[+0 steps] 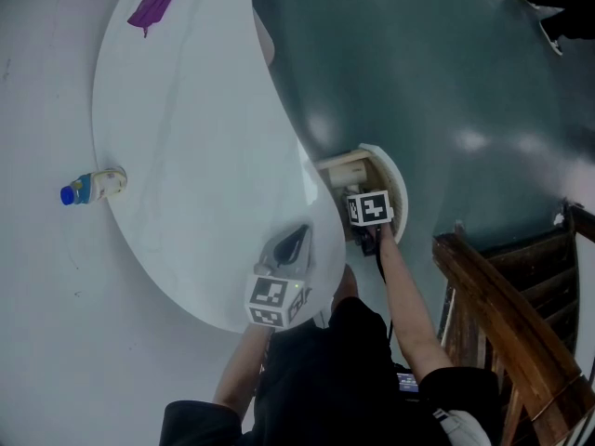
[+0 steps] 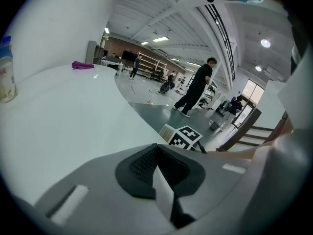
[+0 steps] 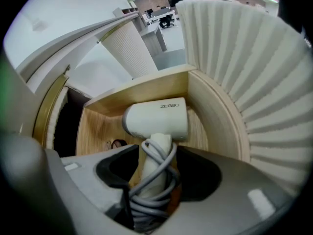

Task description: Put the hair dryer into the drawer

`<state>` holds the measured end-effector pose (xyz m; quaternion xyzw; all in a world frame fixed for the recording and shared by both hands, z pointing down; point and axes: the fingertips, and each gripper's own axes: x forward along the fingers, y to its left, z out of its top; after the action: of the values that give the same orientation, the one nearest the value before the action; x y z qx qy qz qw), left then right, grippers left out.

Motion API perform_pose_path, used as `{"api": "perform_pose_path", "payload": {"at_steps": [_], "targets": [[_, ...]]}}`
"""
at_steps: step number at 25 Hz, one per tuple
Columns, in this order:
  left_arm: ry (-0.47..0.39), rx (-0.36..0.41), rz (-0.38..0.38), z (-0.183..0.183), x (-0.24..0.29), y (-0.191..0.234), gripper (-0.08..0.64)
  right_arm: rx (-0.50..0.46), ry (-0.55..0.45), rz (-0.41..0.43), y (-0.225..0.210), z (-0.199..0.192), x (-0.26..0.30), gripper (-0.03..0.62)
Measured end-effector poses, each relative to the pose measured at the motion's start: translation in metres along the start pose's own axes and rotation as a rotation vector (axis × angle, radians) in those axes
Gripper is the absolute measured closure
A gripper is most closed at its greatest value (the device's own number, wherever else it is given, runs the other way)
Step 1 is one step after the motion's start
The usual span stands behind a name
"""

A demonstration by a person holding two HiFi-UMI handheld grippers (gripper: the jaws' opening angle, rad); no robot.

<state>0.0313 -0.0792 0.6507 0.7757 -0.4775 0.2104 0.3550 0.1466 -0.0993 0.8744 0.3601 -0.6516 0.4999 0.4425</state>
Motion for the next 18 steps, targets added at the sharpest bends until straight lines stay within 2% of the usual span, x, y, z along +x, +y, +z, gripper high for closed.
{"api": "perform_pose_path", "payload": {"at_steps": [12,18], "targets": [[-0.036,0.031,-0.002,0.009,-0.028,-0.012,0.552,0.003,-0.085,-0.005,0.013,0.006,-0.040,0.353],[-0.074,0.051,-0.009,0.022,-0.048,-0.023,0.552,0.004,-0.186,-0.025,0.019,0.014,-0.080,0.353]]}}
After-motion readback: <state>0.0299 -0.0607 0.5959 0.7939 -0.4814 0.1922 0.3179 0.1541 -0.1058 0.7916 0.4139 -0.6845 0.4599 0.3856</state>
